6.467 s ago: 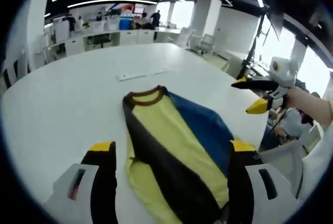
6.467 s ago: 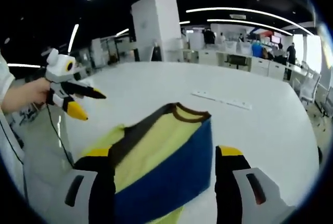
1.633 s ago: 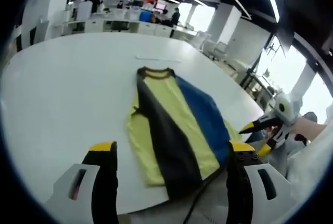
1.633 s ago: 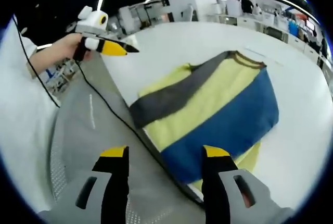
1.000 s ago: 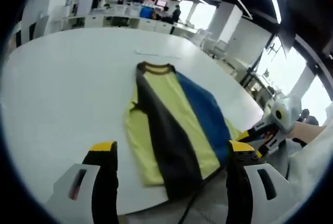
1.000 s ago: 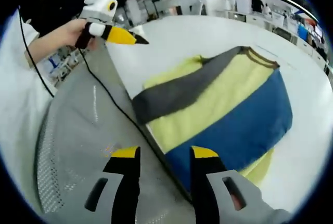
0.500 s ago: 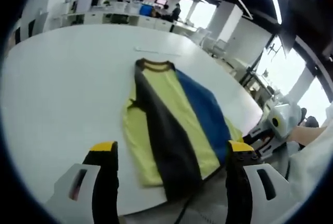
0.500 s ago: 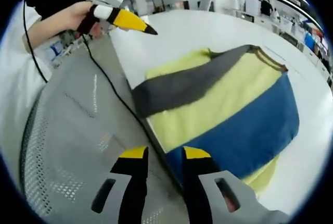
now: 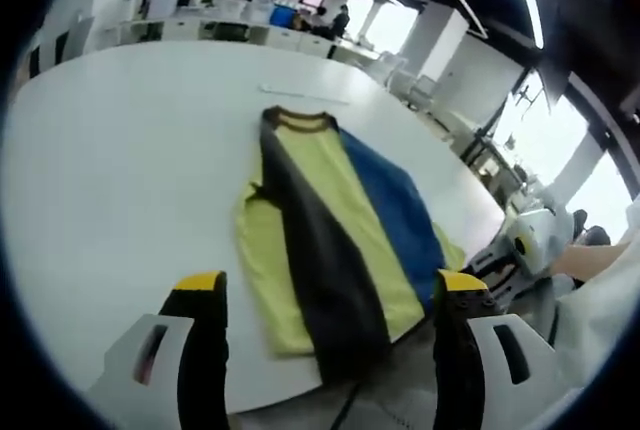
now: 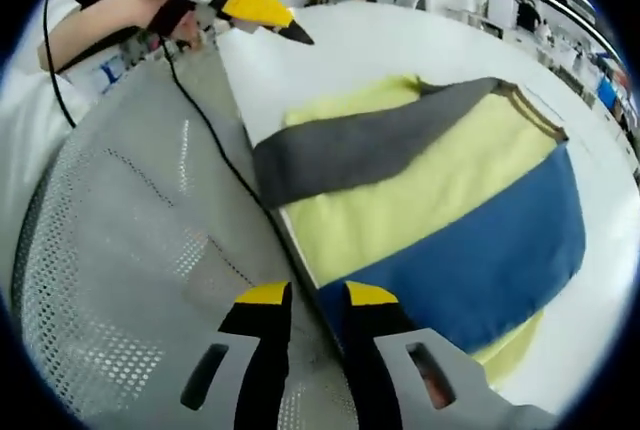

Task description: Fold the garment on the visible template until the final outline fits inside the template.

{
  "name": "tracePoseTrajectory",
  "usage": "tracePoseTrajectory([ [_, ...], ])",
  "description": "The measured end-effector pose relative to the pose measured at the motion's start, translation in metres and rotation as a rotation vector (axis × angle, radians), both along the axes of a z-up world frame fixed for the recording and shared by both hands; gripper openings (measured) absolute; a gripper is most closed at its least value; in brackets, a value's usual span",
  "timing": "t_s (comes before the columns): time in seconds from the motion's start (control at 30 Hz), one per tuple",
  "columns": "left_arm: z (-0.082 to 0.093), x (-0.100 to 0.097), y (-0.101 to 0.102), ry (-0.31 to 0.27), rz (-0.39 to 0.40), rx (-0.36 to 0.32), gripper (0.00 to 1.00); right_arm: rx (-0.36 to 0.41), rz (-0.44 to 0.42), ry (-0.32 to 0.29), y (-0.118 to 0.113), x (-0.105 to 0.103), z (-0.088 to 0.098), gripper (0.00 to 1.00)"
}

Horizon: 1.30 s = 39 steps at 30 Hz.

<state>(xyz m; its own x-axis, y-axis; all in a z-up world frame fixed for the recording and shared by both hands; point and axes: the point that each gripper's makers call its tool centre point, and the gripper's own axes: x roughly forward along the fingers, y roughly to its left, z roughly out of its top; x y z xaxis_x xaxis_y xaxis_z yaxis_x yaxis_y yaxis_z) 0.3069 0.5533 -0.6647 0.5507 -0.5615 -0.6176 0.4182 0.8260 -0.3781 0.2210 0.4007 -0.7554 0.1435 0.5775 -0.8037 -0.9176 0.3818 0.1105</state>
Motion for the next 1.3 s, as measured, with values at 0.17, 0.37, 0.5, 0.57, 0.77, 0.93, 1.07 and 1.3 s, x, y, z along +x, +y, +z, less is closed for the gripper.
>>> tracePoseTrajectory([
  [0.17,-0.002,0.000,0.000,0.004,0.000,-0.003,0.81,-0.026,0.019,-0.019,0.000,0.000,-0.005,0.19],
  [0.37,-0.004,0.000,0.002,0.010,0.004,-0.002,0.81,-0.070,0.062,-0.061,0.000,0.003,-0.011,0.16],
  [0.5,-0.006,0.000,0.002,0.014,0.008,-0.002,0.81,-0.079,0.071,-0.079,-0.002,0.005,-0.012,0.14],
  [0.57,-0.006,0.000,0.002,0.015,0.008,-0.002,0.81,-0.084,0.082,-0.090,-0.002,0.006,-0.013,0.14],
  [0.77,-0.007,0.000,0.002,0.020,0.009,-0.003,0.80,-0.099,0.122,-0.114,-0.001,0.004,-0.014,0.16],
  [0.93,-0.007,0.001,0.001,0.023,0.014,-0.010,0.80,-0.126,0.162,-0.166,-0.002,0.007,-0.014,0.12],
  [1.07,-0.006,0.002,0.001,0.021,0.014,-0.010,0.80,-0.127,0.162,-0.167,-0.002,0.007,-0.012,0.11],
  [1.3,-0.005,0.002,0.001,0.021,0.012,-0.008,0.80,-0.123,0.144,-0.149,-0.005,0.007,-0.011,0.11],
])
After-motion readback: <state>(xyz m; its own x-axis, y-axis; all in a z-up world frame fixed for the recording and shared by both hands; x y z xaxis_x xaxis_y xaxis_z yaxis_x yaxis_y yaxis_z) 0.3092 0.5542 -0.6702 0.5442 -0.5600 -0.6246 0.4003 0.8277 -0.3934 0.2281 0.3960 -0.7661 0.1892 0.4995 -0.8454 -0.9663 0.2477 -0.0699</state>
